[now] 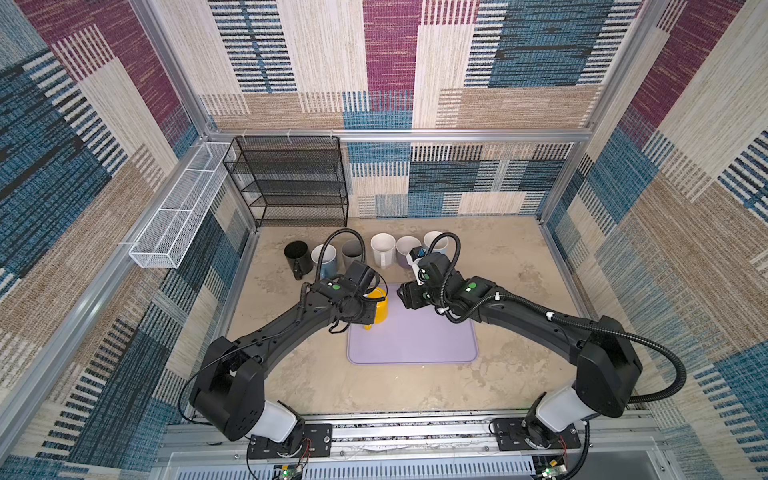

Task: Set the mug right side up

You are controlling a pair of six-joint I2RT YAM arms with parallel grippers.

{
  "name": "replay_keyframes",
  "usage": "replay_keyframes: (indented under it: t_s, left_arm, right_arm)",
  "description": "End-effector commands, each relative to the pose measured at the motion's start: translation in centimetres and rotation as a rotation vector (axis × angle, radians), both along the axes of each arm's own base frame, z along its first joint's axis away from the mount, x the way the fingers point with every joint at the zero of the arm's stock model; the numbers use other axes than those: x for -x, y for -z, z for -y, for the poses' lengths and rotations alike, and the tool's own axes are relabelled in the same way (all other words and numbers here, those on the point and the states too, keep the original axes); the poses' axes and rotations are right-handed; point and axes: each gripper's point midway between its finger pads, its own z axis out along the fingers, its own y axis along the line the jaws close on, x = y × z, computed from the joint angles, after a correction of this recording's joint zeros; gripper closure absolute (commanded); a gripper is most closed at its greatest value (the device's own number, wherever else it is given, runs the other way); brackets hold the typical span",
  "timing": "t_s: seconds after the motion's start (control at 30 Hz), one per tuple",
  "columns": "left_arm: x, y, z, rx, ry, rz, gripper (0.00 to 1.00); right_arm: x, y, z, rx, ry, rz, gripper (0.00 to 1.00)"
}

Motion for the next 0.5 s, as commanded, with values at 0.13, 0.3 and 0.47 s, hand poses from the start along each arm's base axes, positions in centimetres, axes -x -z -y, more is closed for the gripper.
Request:
replay_keyframes:
  t_s: [0.13, 0.3, 0.47]
  left_arm:
    - [-0.4, 0.6, 0.3, -0.047, 0.02, -0.029, 0.67]
    - [-0.6, 1.3, 0.6, -0.066, 0.028, -0.055, 0.67]
    - [-0.7, 2.1, 0.7, -0.096, 0.029, -0.082, 0.68]
  right_arm:
    - [-0.5, 0.1, 0.1, -0.01, 0.012, 0.01, 0.32]
    - [-0.6, 0.6, 0.4, -0.002, 0.015, 0.0, 0.32]
    - [-0.6, 0.9, 0.5, 0.005, 0.018, -0.005, 0.32]
